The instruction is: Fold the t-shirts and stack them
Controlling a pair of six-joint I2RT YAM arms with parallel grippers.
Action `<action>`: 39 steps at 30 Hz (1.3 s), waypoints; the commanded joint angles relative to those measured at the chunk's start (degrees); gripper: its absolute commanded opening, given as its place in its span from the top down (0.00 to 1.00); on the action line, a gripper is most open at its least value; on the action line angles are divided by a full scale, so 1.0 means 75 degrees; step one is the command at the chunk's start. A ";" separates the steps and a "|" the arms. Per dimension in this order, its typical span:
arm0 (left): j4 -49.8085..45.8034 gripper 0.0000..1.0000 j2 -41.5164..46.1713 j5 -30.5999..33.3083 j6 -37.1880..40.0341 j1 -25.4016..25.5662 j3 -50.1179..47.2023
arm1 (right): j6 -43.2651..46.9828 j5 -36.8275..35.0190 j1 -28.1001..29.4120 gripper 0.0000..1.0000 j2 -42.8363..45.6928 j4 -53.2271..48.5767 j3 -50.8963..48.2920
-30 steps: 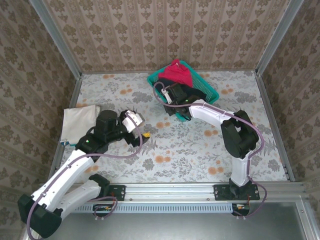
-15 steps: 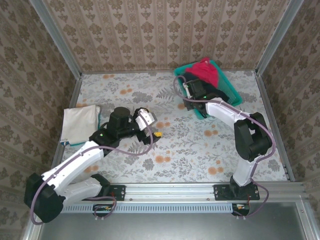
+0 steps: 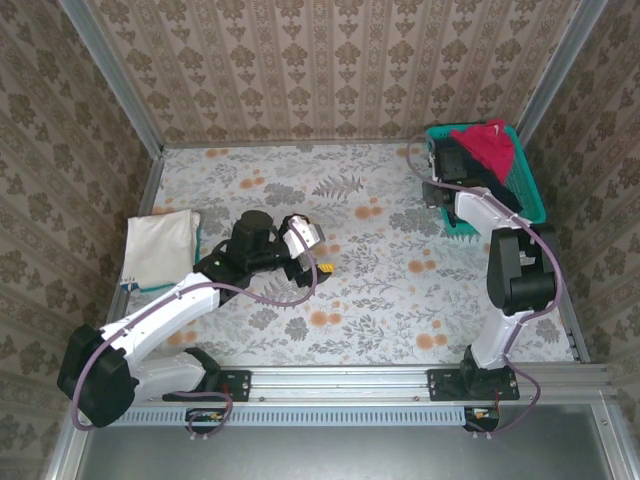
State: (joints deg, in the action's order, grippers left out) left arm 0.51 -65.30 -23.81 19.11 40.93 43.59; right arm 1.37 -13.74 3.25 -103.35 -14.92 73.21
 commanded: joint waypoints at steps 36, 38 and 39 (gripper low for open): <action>0.1357 0.00 -0.0319 -0.0712 -0.0368 0.0235 -0.0303 | -0.1295 0.0624 -0.1600 0.30 0.1159 -0.0233 0.0536; 0.1469 0.00 -0.0387 -0.0469 -0.0466 0.0229 -0.0282 | -0.1408 0.0770 -0.1743 0.30 0.0676 -0.0510 0.0994; 0.1550 0.00 -0.0398 -0.0366 -0.0538 0.0233 -0.0282 | -0.1417 0.0890 -0.1773 0.30 0.0458 -0.0580 0.1190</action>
State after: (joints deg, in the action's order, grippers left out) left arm 8.97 -68.20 -27.29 17.15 42.35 41.63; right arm -6.35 -7.11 -9.08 -95.39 -16.14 78.67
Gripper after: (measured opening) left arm 0.997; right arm 0.697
